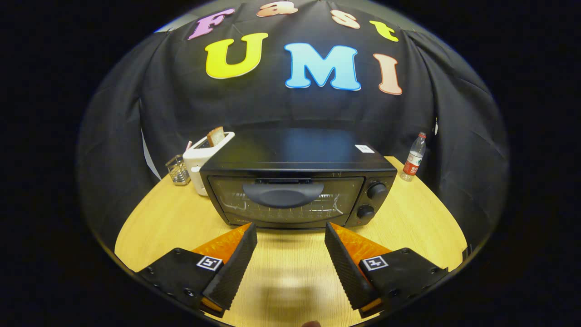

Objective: Open the toaster oven, put the food inside, and close the toaster oven door.

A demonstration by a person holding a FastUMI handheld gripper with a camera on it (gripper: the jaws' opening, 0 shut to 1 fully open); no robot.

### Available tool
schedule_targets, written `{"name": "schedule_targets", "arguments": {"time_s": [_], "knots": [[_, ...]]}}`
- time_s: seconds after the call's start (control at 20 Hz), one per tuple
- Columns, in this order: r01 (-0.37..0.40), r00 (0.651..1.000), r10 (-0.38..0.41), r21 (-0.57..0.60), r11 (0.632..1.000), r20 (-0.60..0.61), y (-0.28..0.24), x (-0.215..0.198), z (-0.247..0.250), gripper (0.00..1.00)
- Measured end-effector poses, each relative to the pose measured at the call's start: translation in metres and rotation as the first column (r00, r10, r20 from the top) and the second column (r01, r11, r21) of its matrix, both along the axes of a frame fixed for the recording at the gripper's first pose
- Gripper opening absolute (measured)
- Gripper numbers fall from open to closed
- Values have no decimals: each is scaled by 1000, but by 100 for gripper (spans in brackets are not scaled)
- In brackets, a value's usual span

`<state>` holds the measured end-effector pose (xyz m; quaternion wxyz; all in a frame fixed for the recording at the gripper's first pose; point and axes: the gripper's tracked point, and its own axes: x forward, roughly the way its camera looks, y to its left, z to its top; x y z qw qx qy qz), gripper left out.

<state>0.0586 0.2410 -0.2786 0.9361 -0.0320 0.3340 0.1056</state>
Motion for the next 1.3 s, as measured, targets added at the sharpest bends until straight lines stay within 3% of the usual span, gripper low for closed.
{"name": "schedule_targets", "arguments": {"time_s": [0.45,0.75,1.3], "knots": [[-33,966,26,20,999,259,-36,-18,107,96],[-26,935,5,55,998,354,-93,-49,163,95],[-15,887,-18,66,998,461,-169,-113,215,95]]}}
